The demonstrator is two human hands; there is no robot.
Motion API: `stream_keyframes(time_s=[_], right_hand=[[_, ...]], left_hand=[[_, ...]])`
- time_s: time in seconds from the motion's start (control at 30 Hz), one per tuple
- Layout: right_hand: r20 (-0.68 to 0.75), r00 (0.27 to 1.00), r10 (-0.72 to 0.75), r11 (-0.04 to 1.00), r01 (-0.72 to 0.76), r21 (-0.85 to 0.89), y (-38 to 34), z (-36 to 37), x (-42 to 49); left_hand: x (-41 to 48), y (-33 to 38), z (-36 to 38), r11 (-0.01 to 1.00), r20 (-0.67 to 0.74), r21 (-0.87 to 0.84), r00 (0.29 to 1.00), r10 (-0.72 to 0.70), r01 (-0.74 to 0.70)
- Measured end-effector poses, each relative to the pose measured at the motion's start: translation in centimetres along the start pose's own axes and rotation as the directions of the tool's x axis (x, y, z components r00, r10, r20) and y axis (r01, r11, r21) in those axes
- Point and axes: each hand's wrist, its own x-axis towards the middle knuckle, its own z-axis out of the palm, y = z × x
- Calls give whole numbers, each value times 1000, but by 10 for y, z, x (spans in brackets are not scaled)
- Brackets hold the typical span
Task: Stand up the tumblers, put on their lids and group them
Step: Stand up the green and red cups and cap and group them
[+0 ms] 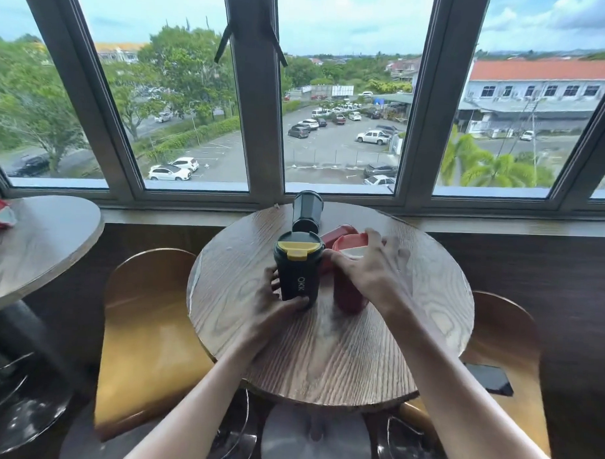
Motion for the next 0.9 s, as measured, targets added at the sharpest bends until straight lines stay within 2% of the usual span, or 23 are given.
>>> stream_keyframes(time_s=[0.1,0.2,0.33,0.43,0.7,0.83,0.9], right_hand=[[-1,999,-50,987,49,154,7,3,0],[-30,996,-79,929,84,361,24,12,-2],[54,998,-30,812,-8,583,57,37,-9],[98,995,-29,816,-33,577,71,53,-16],[-14,1000,-27,860,30,510,71,64,-18],[51,997,-60,842,23,539,69,59,-17],[157,983,-99,811,-12,585,72,45,-18]], left_hand=[[2,-1,1,1000,15,-18,1000,0,1],[2,-2,3,999,16,-24,1000,25,-24],[2,-8,3,999,13,-12,999,51,-51],[3,-11,1,999,16,-10,999,51,-51],[8,-17,2,998,14,-7,998,56,-56],[9,-21,3,997,23,23,997,75,-76],[9,-23,4,997,16,20,997,77,-78]])
